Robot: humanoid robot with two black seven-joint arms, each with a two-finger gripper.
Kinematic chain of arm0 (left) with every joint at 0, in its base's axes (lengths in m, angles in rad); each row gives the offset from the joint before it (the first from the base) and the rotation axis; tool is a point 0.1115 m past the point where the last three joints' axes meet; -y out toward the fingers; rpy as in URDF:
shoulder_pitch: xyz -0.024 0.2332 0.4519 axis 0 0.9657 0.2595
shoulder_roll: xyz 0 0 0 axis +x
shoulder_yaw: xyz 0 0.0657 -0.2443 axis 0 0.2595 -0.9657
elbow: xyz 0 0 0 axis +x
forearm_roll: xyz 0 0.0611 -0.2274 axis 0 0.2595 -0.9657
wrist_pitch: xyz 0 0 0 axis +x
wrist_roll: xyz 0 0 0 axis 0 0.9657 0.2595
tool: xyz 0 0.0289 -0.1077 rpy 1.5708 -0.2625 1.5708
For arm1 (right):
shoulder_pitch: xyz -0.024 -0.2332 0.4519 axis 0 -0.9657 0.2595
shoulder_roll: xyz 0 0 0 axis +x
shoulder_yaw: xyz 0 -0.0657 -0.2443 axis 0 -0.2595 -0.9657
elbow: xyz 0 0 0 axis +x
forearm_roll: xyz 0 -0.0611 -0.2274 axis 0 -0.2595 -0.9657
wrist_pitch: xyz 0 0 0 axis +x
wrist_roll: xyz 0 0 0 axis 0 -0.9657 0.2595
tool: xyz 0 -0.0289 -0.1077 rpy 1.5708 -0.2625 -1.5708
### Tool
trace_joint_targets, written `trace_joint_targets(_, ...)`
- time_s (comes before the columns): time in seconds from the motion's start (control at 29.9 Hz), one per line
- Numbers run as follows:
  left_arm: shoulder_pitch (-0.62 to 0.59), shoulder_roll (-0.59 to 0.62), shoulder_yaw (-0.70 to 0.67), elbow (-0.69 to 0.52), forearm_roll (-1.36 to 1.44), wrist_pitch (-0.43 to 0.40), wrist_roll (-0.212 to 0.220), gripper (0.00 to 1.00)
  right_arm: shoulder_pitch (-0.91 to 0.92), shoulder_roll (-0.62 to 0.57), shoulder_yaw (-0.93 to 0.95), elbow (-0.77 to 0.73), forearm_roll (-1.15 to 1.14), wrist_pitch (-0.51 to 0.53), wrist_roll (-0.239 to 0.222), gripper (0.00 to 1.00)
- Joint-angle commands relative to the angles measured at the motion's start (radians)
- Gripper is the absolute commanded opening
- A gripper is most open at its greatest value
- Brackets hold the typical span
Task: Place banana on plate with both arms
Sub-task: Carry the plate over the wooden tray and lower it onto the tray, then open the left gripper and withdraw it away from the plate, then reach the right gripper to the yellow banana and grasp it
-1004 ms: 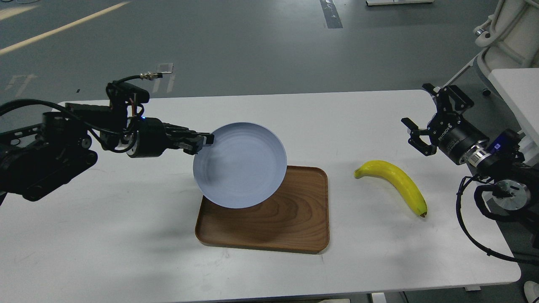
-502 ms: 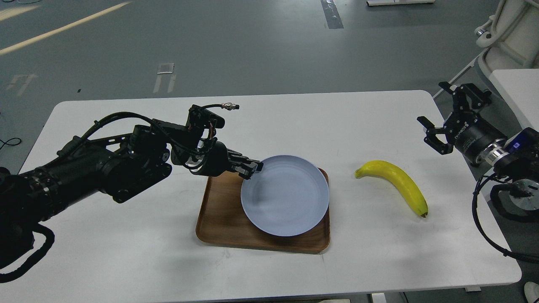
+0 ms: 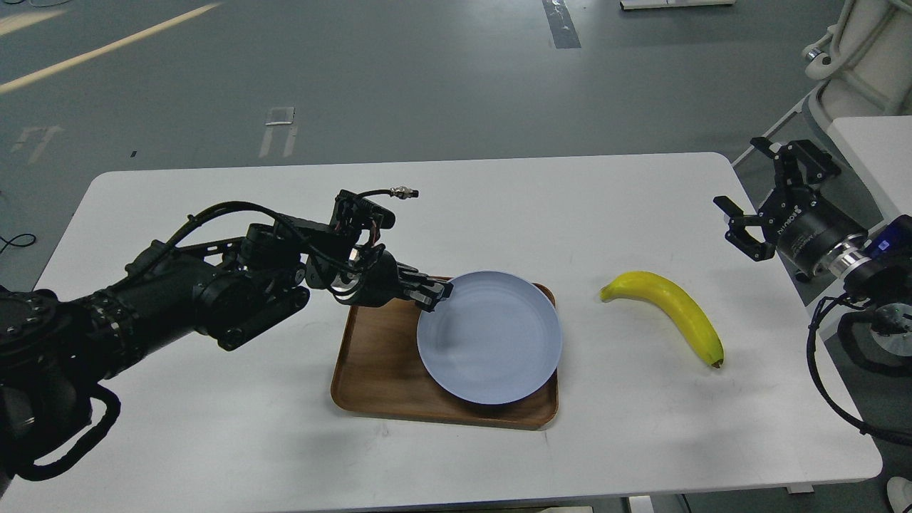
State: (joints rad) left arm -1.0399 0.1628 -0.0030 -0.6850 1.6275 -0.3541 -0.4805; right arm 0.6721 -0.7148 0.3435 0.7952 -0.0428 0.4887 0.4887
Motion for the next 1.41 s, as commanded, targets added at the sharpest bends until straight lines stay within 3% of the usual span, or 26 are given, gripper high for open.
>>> trace_joint_targets(0.0,0.001,0.001,-0.002,0.001,-0.015,0.000,0.000,0.81,0.001,0.000,0.000,-0.001,0.001,0.000,0.000,1.00)
trace_joint_targets(0.07,0.000,0.003,-0.005,0.001,-0.030,0.001,0.000,0.92,0.003,-0.002,0.000,0.001,0.000,0.000,0.000,1.00)
trace_joint_targets(0.17,-0.005,0.021,-0.017,-0.001,-0.096,0.012,-0.007,0.97,0.004,-0.003,0.000,0.001,0.000,0.000,0.000,1.00)
trace_joint_targets(0.33,-0.012,0.087,-0.103,-0.008,-0.510,0.032,-0.008,0.98,0.004,-0.026,0.002,0.001,0.001,0.000,0.000,1.00)
trace_joint_targets(0.5,0.014,0.205,-0.183,-0.011,-1.246,0.017,-0.008,0.98,0.000,-0.028,-0.001,0.001,0.000,0.000,0.000,1.00)
trace_joint_targets(0.6,0.062,0.260,-0.193,-0.013,-1.369,-0.003,-0.008,0.98,0.000,-0.028,-0.003,0.001,-0.002,0.000,0.000,1.00)
trace_joint_targets(0.7,0.150,0.319,-0.270,-0.013,-1.446,-0.104,-0.008,0.98,0.000,-0.031,-0.006,0.006,-0.020,0.000,0.000,1.00)
trace_joint_targets(0.8,0.245,0.348,-0.377,-0.011,-1.453,-0.135,-0.008,0.98,0.010,-0.060,-0.029,0.007,-0.156,0.000,0.000,1.00)
trace_joint_targets(0.87,0.294,0.351,-0.439,-0.011,-1.450,-0.135,-0.008,0.98,0.058,-0.101,-0.041,0.007,-0.392,0.000,0.000,1.00)
trace_joint_targets(1.14,0.299,0.345,-0.446,-0.013,-1.443,-0.135,-0.008,0.98,0.213,-0.167,-0.078,0.111,-1.080,0.000,0.000,1.00)
trace_joint_targets(1.37,0.299,0.337,-0.442,-0.014,-1.437,-0.135,-0.008,0.98,0.378,-0.123,-0.326,0.128,-1.368,0.000,0.000,1.00)
